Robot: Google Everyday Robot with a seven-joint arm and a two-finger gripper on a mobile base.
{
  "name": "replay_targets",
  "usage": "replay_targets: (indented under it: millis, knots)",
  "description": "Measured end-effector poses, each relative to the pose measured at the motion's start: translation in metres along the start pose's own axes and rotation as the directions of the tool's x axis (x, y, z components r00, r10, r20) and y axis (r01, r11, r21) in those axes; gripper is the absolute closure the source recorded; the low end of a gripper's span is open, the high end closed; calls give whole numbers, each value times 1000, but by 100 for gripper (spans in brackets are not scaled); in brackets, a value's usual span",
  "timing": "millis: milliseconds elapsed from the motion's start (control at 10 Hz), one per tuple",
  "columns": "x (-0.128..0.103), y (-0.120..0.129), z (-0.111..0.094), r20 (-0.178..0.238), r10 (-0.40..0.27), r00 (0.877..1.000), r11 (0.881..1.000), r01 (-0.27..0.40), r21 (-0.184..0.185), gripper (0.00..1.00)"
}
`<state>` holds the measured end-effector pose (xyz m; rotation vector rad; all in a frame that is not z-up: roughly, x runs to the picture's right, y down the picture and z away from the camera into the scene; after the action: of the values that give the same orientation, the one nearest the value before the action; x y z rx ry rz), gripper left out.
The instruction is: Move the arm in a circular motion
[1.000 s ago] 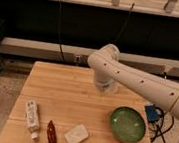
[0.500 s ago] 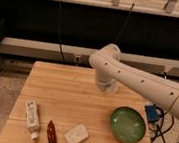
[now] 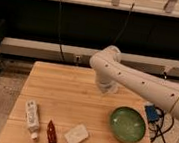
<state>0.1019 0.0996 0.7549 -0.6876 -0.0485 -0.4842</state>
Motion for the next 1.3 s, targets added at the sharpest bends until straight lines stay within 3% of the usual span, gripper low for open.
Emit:
replay_targets:
  millis: [1300]
  knots:
    - [27, 11, 9, -19, -105, 994, 994, 104, -12, 99]
